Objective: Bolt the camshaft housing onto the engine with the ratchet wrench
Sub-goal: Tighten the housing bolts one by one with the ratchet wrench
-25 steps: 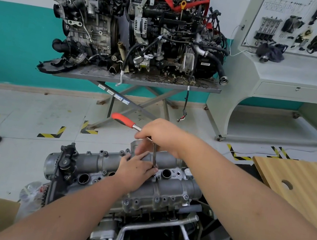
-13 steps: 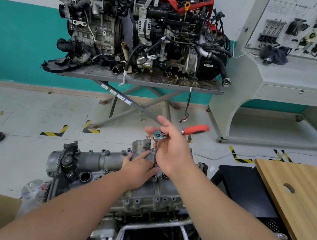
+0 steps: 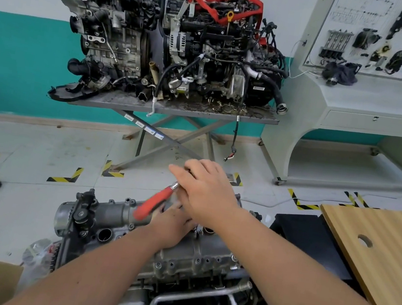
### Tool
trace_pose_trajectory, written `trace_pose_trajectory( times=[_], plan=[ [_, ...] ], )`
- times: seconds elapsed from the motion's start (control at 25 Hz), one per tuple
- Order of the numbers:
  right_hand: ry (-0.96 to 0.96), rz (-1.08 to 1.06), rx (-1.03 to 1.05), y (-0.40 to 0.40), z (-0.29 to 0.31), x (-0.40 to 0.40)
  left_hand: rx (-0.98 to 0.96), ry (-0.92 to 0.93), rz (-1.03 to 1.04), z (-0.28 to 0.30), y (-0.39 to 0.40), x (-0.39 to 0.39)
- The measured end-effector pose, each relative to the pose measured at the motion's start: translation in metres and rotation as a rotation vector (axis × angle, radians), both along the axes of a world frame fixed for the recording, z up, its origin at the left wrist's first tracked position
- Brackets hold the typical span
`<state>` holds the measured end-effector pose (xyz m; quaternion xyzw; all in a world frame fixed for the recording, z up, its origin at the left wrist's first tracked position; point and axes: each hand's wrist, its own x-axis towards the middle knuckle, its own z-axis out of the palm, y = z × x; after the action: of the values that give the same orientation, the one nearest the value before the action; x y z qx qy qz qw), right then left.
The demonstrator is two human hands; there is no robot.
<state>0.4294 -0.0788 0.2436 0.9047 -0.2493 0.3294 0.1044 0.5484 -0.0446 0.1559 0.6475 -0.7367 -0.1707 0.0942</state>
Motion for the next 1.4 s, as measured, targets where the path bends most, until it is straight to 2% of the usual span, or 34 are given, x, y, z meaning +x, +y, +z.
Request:
trace_pose_trajectory(
  times=[0.12,0.24,0.44,0.56,0.64,0.72,0.76,0.84,0.92,0.96,1.0,1.16,1.24,1.32,1.4],
  plan=[
    [0.268,-0.104,0.02,0.0,0.016,0.001,0.111,-0.099,0.046,-0.003,-0.004,0.002],
    [0.425,-0.13,0.066,0.001,0.028,0.002,0.168,0.005,0.036,0.0,-0.003,0.003],
    [0.481,-0.21,0.307,-0.005,0.049,0.014,0.265,0.016,0.03,0.012,-0.006,0.005],
    [0.4,-0.266,0.623,-0.014,0.061,0.022,0.291,-0.02,-0.01,0.014,-0.007,0.007],
    [0.181,-0.25,1.032,-0.015,0.064,0.021,0.293,-0.019,-0.019,0.015,-0.006,0.008],
    [-0.281,-0.188,1.586,-0.008,0.061,0.02,0.284,-0.004,-0.015,0.013,-0.005,0.008],
    [-0.559,-0.137,1.796,-0.004,0.056,0.02,0.273,-0.001,-0.013,0.012,-0.004,0.008],
    [-1.041,-0.059,1.956,0.001,0.042,0.02,0.263,-0.005,-0.004,0.01,-0.005,0.008],
    [-1.344,0.004,1.904,0.005,0.026,0.019,0.267,-0.027,-0.01,0.009,-0.006,0.007],
    [-1.407,0.047,1.86,0.007,0.021,0.017,0.27,-0.042,-0.019,0.009,-0.006,0.007],
    [-1.373,0.072,1.79,0.008,0.014,0.013,0.271,-0.048,-0.024,0.009,-0.007,0.006],
    [-0.869,0.062,1.285,0.014,-0.01,0.001,0.283,-0.029,0.003,0.012,-0.006,0.005],
    [-0.756,0.032,0.845,0.015,-0.018,-0.001,0.282,-0.025,-0.003,0.014,-0.005,0.004],
    [-0.56,0.027,0.356,0.008,-0.019,-0.002,0.265,-0.01,-0.01,0.016,-0.003,0.004],
    [-0.291,0.012,0.099,-0.001,-0.01,-0.003,0.225,0.021,-0.001,0.018,0.0,0.004]
  ],
)
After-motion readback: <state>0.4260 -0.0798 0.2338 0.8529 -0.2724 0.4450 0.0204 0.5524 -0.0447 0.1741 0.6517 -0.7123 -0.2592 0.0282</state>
